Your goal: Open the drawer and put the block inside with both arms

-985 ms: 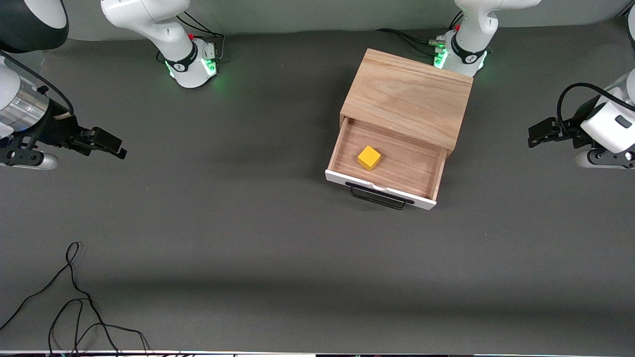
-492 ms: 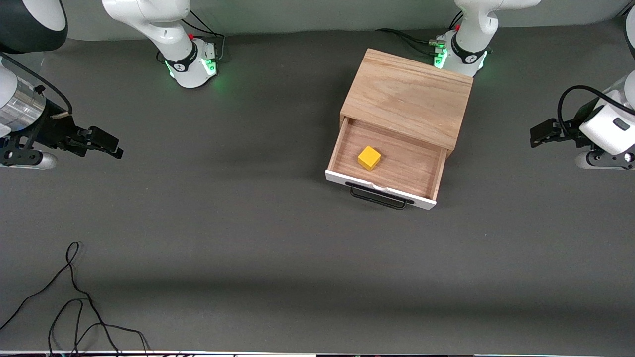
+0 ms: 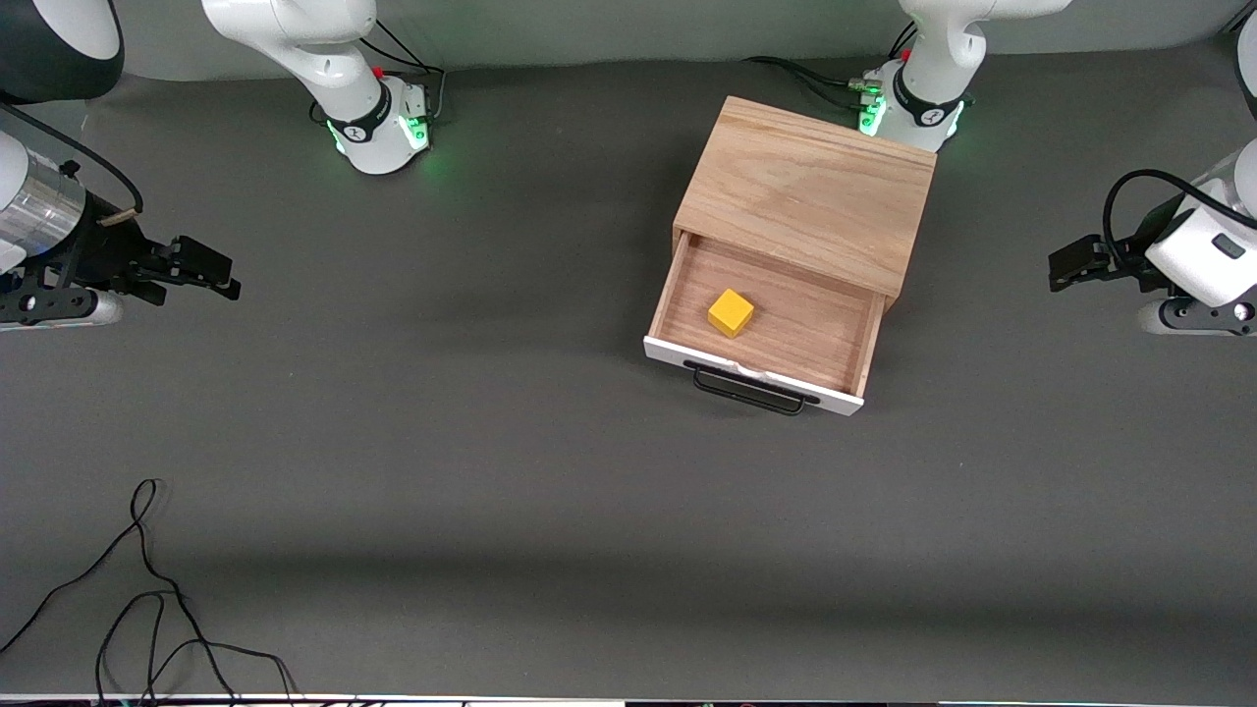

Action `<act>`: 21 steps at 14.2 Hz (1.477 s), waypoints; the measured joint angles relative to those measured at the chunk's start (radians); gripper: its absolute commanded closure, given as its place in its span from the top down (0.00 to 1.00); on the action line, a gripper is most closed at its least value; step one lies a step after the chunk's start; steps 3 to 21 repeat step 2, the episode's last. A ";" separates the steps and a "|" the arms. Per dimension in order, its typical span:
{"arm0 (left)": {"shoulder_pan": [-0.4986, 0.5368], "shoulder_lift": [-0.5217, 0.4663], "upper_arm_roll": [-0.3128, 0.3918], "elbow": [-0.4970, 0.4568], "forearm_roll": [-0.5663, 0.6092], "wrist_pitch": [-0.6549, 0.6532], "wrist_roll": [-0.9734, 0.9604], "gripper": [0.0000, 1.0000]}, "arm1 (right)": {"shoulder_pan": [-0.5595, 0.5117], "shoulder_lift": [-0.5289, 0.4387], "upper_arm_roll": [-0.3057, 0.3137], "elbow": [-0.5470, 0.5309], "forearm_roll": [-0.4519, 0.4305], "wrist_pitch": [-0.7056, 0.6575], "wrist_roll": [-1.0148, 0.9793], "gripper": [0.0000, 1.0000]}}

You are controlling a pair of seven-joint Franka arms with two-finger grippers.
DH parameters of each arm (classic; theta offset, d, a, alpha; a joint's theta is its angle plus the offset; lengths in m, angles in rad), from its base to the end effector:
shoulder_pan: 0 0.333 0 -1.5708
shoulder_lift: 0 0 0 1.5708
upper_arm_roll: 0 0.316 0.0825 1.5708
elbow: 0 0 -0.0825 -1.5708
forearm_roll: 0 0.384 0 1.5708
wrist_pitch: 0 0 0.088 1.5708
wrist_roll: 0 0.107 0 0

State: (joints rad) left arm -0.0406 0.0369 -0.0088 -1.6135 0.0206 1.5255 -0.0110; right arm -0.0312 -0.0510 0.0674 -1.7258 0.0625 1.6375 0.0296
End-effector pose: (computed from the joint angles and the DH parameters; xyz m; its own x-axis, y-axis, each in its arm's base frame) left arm 0.5569 -0.0252 0.5803 0.9915 -0.0371 -0.1243 -0.0401 -0.9990 -0.0216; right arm 0.5402 0.0267 0.5849 0.9992 0.0022 -0.0392 0.0000 -0.9983 -0.0576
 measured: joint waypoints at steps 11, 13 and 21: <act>0.000 -0.001 0.000 0.000 0.000 0.000 0.000 1.00 | 0.000 0.000 0.010 0.002 -0.024 -0.005 0.000 1.00; 0.000 -0.001 0.000 0.000 0.000 0.000 0.000 1.00 | 0.000 0.000 0.010 0.002 -0.024 -0.005 0.000 1.00; 0.000 -0.001 0.000 0.000 0.000 0.000 0.000 1.00 | 0.000 0.000 0.010 0.002 -0.024 -0.005 0.000 1.00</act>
